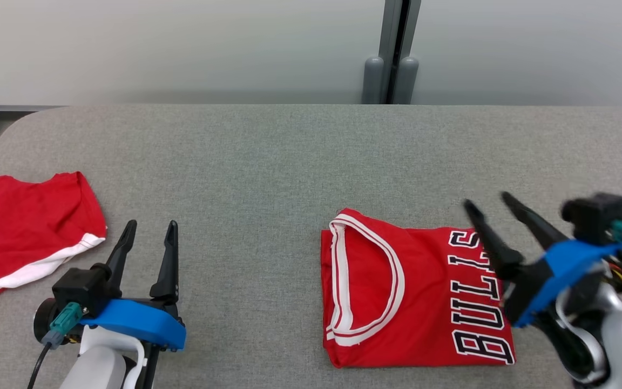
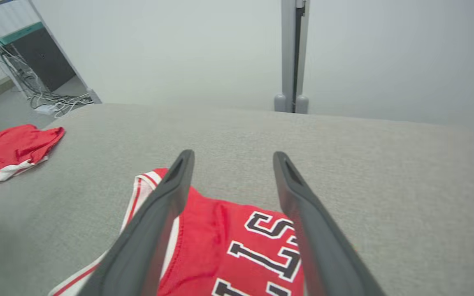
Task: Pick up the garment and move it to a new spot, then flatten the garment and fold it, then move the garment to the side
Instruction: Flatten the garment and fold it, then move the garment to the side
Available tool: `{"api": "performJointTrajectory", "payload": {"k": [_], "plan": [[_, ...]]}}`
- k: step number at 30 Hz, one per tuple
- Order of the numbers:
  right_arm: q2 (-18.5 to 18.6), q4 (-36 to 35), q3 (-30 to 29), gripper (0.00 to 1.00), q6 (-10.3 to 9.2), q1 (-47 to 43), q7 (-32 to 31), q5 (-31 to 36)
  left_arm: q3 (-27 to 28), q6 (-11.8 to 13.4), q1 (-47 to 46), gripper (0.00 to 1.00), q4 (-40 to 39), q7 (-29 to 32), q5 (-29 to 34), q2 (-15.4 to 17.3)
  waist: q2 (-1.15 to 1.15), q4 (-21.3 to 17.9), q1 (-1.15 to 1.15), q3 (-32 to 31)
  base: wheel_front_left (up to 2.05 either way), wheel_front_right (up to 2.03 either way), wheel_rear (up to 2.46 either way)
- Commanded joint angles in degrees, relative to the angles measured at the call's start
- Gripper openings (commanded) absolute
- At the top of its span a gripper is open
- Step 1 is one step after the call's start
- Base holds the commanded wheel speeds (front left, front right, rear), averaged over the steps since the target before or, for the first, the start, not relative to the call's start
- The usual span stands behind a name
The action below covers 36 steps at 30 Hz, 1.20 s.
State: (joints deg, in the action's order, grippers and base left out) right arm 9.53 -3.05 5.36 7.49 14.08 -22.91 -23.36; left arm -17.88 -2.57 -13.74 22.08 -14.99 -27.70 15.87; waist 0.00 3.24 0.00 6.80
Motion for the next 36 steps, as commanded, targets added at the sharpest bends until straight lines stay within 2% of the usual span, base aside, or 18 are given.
{"api": "performJointTrajectory", "payload": {"k": [1, 7, 10, 13, 20, 24, 36], "plan": [[0.23, 0.09, -2.92, 1.0, 0.01, -2.88, 3.19, 2.93, 0.32, 0.21, 0.96, 1.0, -0.62, -0.25, 0.23, 0.25, 0.0, -0.12, 0.0, -0.23, 0.0, 0.0, 0.0], [-2.65, 2.06, -10.78, 1.0, 0.01, -9.95, 16.81, 10.65, 1.49, 0.2, 2.34, 1.0, -1.32, -0.25, 0.81, -0.19, 0.0, -0.62, 0.0, -1.44, 0.0, 0.0, 0.0], [-4.05, 4.07, -12.62, 1.0, 0.01, -12.28, 22.55, 12.11, 2.33, 0.24, 3.56, 1.0, -1.65, -0.26, 1.2, -0.41, 0.0, -1.3, 0.0, -2.62, 0.0, 0.0, 0.0], [-4.83, 6.64, -13.92, 1.0, 0.01, -13.64, 25.6, 11.78, 3.69, 0.29, 5.24, 1.0, -1.78, -0.26, 1.56, -0.78, 0.0, -1.97, 0.0, -4.18, 0.0, 0.0, 0.0], [-5.07, 9.46, -13.39, 1.0, 0.01, -14.68, 26.16, 11.12, 5.99, 0.81, 9.05, 1.0, -2.69, -0.25, 2.09, -1.69, 0.0, -3.45, 0.0, -6.98, 0.0, 0.0, 0.0], [-4.64, 9.55, -11.97, 1.0, 0.01, -13.84, 26.09, 10.73, 6.82, 0.27, 10.35, 1.0, -2.46, -0.26, 2.59, -2.02, 0.0, -3.92, 0.0, -7.62, 0.0, 0.0, 0.0], [-3.19, 10.62, -9.21, 1.0, 0.01, -13.39, 25.2, 9.0, 6.58, -0.47, 10.09, 1.0, -0.83, -0.26, 3.45, -3.1, 0.0, -3.31, 0.0, -8.24, 0.0, 0.0, 0.0]]}}
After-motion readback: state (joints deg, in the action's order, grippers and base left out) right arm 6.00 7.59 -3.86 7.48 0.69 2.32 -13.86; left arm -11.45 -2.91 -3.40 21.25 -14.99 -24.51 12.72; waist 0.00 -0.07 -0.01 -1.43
